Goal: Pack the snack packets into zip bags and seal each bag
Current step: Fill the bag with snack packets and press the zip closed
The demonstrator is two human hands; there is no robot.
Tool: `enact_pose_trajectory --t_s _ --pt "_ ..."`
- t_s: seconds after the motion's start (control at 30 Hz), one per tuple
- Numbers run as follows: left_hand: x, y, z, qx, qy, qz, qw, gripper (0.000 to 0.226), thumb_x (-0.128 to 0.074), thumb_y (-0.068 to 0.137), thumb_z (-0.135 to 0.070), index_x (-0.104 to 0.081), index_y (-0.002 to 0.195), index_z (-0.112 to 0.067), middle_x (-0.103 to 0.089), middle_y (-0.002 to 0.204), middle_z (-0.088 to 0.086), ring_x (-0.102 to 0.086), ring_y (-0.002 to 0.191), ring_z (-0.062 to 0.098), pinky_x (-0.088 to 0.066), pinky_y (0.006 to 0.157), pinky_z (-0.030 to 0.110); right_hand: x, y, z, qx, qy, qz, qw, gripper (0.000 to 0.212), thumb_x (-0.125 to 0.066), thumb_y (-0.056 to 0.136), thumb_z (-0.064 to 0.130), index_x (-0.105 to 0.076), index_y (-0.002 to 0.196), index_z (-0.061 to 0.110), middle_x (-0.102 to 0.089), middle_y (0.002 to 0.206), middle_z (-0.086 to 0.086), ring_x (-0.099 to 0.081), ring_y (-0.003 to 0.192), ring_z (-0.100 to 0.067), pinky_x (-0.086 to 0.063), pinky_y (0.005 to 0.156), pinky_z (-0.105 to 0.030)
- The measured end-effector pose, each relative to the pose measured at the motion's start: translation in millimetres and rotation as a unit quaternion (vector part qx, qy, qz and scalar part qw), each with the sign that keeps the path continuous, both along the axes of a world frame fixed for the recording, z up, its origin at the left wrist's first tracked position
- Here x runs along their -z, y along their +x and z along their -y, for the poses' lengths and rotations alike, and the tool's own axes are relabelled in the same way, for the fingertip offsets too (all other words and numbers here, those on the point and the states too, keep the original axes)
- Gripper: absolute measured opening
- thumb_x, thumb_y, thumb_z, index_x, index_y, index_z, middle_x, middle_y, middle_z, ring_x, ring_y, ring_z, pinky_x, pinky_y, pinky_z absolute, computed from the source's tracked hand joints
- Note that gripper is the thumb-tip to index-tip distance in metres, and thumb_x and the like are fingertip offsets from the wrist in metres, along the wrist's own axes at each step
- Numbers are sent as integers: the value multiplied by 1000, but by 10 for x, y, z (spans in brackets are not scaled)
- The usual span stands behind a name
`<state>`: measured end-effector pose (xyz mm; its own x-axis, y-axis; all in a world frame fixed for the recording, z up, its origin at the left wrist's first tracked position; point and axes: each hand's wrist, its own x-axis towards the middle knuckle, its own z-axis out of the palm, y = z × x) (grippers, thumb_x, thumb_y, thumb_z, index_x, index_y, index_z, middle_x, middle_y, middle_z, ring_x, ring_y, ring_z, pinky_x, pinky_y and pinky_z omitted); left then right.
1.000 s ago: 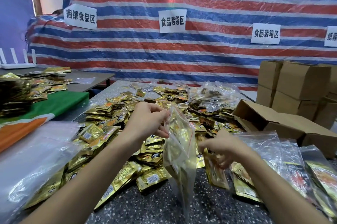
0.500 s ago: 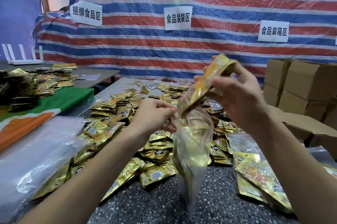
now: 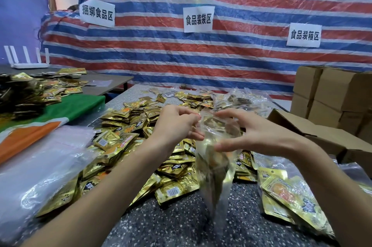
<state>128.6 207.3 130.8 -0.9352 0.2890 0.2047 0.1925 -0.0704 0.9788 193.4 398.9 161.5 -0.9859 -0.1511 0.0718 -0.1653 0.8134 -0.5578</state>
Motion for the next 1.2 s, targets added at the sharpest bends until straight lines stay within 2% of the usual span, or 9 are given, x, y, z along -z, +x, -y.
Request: enact_pose_trajectory --t_s 0.13,0.2,0.3,0.37,0.47,0.63,0.87,1.03,1.2 --pt "21 7 -23 -7 36 5 999 12 -56 97 3 -65 90 4 -62 82 19 -66 48 19 -59 51 27 74 111 77 85 83 5 993 136 -84 32 78 -31 145 26 -46 138 4 -53 122 -16 -47 108 -41" --pt "36 34 -26 0 52 8 999 14 -56 97 2 -66 88 3 -61 80 17 -67 49 19 -60 51 27 128 117 75 111 104 19 988 96 -92 52 55 -49 130 22 -59 124 5 -62 105 -13 -53 95 -36" --pt "70 35 29 1 51 -10 999 16 -59 98 -9 -69 88 -1 -64 81 13 -65 50 17 -54 46 24 169 90 -10 106 -6 -40 994 31 -88 74 14 -70 99 19 -73 91 0 -72 75 -13 -62 74 -37" --pt "118 -33 96 -22 9 -49 999 21 -56 101 -25 -69 97 -9 -67 91 6 -64 59 10 -51 48 26 169 95 -77 79 -76 -72 991 26 -80 77 -5 -73 89 16 -77 85 -1 -73 76 -7 -60 69 -24" --pt "200 -163 189 7 -58 -71 996 25 -53 99 -22 -63 122 -22 -65 116 -3 -64 96 8 -49 73 27 181 108 -159 41 -126 -84 988 33 -70 78 -21 -74 90 9 -78 87 2 -74 80 -9 -58 68 -17" --pt "393 -185 203 82 -45 -100 991 20 -63 94 -5 -73 109 -13 -77 100 6 -73 91 25 -58 75 26 225 130 -274 30 -154 -94 983 36 -78 76 -9 -74 99 19 -77 98 13 -72 92 -4 -56 75 -17" --pt "440 -205 321 115 25 -79 990 23 -66 84 -25 -80 99 -16 -76 100 16 -72 90 30 -61 81 35 251 226 -419 0 -219 -85 972 25 -70 86 -2 -76 105 12 -79 97 -4 -75 87 -23 -60 76 -26" --pt "371 -203 364 63 42 -127 989 22 -67 84 -22 -80 96 -10 -76 88 18 -73 80 27 -61 75 29 253 175 -445 46 -304 -162 938 31 -70 80 -14 -69 106 3 -77 87 -18 -74 77 -34 -63 70 -33" --pt "377 -173 342 1 -43 -185 982 10 -72 87 -7 -79 88 -13 -76 76 7 -73 69 20 -58 65 22 302 76 -403 96 -318 -124 935 31 -72 79 -14 -71 104 5 -78 89 -17 -75 85 -31 -61 76 -33"
